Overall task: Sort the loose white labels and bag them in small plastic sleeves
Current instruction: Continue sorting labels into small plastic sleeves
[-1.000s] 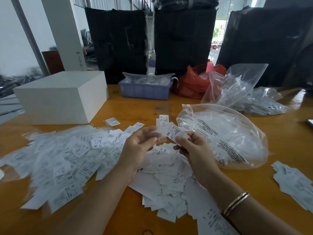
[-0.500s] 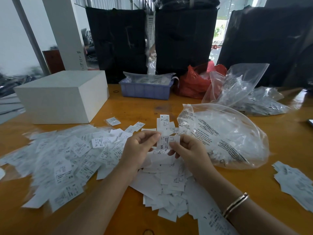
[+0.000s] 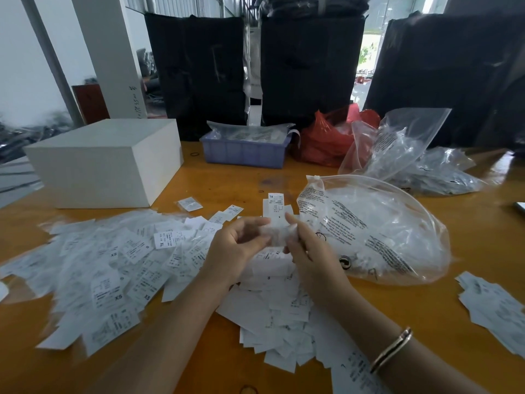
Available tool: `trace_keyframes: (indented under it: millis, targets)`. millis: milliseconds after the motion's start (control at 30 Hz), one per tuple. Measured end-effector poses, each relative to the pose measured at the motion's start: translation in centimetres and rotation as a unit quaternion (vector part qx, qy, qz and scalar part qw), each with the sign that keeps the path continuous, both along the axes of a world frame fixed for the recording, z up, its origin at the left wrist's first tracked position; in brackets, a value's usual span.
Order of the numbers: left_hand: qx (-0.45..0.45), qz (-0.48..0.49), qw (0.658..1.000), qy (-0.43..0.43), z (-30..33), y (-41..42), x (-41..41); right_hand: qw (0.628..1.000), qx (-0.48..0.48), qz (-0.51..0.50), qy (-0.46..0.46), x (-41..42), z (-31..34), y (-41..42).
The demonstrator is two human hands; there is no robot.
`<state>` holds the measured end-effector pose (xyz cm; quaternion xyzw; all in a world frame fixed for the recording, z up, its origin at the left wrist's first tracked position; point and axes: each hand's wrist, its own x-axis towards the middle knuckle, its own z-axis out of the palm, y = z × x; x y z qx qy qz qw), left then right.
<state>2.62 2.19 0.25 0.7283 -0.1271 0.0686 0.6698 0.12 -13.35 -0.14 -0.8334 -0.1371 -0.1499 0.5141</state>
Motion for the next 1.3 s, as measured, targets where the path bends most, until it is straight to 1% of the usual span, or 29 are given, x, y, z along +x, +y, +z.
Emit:
trace_keyframes:
  millis: [67, 133, 267, 367, 433, 500, 567, 633, 667, 700, 767, 800, 833, 900, 967, 1000, 1067, 1133, 1167, 1233, 1300]
  targets:
    - [-0.014, -0.003, 1.0, 0.01, 0.0, 0.1, 0.1, 1.0, 0.016, -0.02, -0.008, 0.2, 0.1, -0.3]
    - [-0.009, -0.012, 1.0, 0.013, 0.1, 0.2, 0.1, 0.999, 0.028, -0.025, 0.002, 0.4, 0.1, -0.7]
    - [0.011, -0.016, 1.0, 0.013, -0.1, -0.1, -0.1, 1.0, 0.003, -0.011, 0.006, 0.3, -0.1, -0.4]
    - [0.033, -0.006, 0.999, 0.001, -0.1, 0.0, 0.0, 0.999, -0.044, -0.016, -0.013, 0.3, -0.1, 0.0]
    - [0.056, -0.003, 0.998, -0.01, 0.0, 0.0, -0.1, 0.996, -0.082, 0.0, -0.022, 0.3, -0.1, 0.0]
    - [0.088, 0.005, 0.996, -0.023, 0.0, 0.0, -0.1, 0.988, -0.146, 0.037, -0.039, 0.0, -0.2, 0.0]
    - [0.108, 0.013, 0.994, -0.031, 0.1, 0.1, -0.1, 0.968, -0.237, 0.041, -0.065, -0.4, -0.5, 0.0]
    - [0.108, 0.027, 0.993, -0.04, 0.3, 0.3, -0.1, 0.947, -0.304, -0.017, -0.1, -0.4, -0.1, -0.6]
    - [0.103, 0.043, 0.993, -0.044, 0.3, 0.4, -0.2, 0.941, -0.31, -0.07, -0.12, -0.1, 0.2, -1.2]
    - [0.103, 0.069, 0.991, -0.049, 0.4, 0.7, -0.2, 0.936, -0.291, -0.134, -0.142, 0.3, 0.6, -2.1]
    - [0.15, 0.147, 0.975, -0.076, 0.4, 1.2, -0.1, 0.927, -0.212, -0.255, -0.178, 1.2, 1.3, -4.5]
    - [0.187, 0.183, 0.96, -0.095, 0.5, 1.5, 0.0, 0.918, -0.187, -0.302, -0.177, 1.5, 1.5, -5.8]
    - [0.221, 0.212, 0.946, -0.11, 0.5, 1.6, 0.2, 0.91, -0.183, -0.338, -0.153, 1.7, 1.5, -7.0]
    - [0.274, 0.246, 0.923, -0.114, 0.5, 2.0, 0.4, 0.897, -0.235, -0.373, -0.041, 1.9, 1.0, -8.7]
    - [0.326, 0.261, 0.904, -0.095, 0.3, 2.2, 0.4, 0.871, -0.322, -0.36, 0.087, 2.1, 0.3, -9.3]
    - [0.361, 0.264, 0.891, -0.084, 0.1, 2.3, 0.4, 0.858, -0.361, -0.346, 0.122, 2.2, 0.1, -9.4]
    - [0.443, 0.269, 0.852, -0.071, -0.2, 2.5, 0.5, 0.844, -0.398, -0.336, 0.129, 2.6, 0.0, -9.2]
    - [0.5, 0.285, 0.815, -0.068, -0.3, 2.6, 0.7, 0.845, -0.391, -0.351, 0.106, 2.8, 0.0, -9.2]
    - [0.513, 0.294, 0.803, -0.071, -0.3, 2.7, 0.8, 0.849, -0.375, -0.359, 0.096, 2.8, 0.0, -9.2]
    - [0.515, 0.303, 0.797, -0.09, -0.3, 2.7, 0.9, 0.859, -0.34, -0.373, 0.085, 2.7, 0.0, -9.2]
    - [0.497, 0.29, 0.809, -0.12, -0.3, 2.5, 0.9, 0.866, -0.309, -0.384, 0.08, 2.6, 0.2, -9.1]
